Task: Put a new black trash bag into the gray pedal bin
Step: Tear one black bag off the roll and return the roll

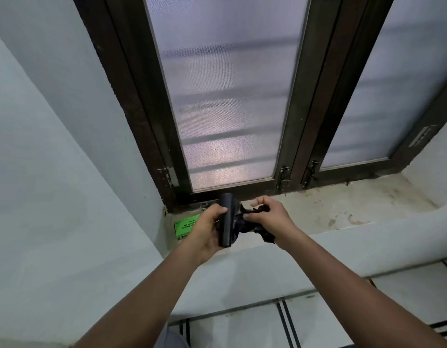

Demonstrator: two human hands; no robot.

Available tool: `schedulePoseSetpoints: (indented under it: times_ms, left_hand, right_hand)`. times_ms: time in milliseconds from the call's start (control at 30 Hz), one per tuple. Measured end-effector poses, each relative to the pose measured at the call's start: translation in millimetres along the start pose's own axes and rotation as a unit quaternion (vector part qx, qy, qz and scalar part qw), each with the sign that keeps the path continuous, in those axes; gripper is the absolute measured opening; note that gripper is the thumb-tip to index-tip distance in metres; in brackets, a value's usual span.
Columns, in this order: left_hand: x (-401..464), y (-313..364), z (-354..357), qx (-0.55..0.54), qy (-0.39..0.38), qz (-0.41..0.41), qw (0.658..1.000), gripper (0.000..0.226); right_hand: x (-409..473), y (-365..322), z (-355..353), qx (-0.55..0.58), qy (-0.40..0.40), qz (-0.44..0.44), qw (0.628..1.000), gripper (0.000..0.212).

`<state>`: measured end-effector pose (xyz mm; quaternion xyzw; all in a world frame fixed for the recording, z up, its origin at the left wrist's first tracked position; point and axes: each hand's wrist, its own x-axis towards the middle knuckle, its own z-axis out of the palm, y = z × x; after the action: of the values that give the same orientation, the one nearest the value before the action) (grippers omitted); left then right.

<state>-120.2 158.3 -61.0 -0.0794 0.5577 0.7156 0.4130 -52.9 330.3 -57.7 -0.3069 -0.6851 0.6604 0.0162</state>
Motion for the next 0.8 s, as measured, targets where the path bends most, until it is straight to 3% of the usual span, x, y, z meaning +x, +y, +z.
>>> schedulePoseSetpoints:
  times_ms: [67,233,333,400,500,600,700,800]
  left_hand:
    - [3,0,-2,-0.02,0.007,-0.013,1.0,0.048]
    - [7,-9,-2,-0.004,0.012,0.004,1.0,0.046]
    - [7,-8,2,-0.007,0.03,-0.003,1.0,0.042]
    - [10,-6,2,-0.027,0.04,-0.008,0.999,0.049]
    - [7,-5,4,-0.031,0.022,-0.003,0.999,0.051]
    - [8,-9,9,-0.002,-0.007,0.009,1.0,0.045]
    - [11,-10,13,-0.002,0.004,0.0,1.0,0.051]
    - [10,-6,13,-0.015,0.033,-0.001,0.999,0.046]
  right_hand:
    - [0,-1,-2,0.004,-0.016,0.013,1.0,0.022]
    - [-2,-7,-7,-0.024,-0.052,0.008,0.998,0.048]
    - [-3,-8,-6,-0.015,-0.031,0.011,0.999,0.052]
    - [-2,-7,-6,0.012,-0.001,0.017,1.0,0.042]
    - [-2,-4,-6,0.022,0.001,0.006,1.0,0.007]
    - [-6,0,-5,-0.015,0.013,-0.018,1.0,0.04]
    - [-7,1,-5,-0.062,0.043,-0.037,0.996,0.051]
    - [-3,2,-11,-0.043,0.02,-0.018,0.999,0.02]
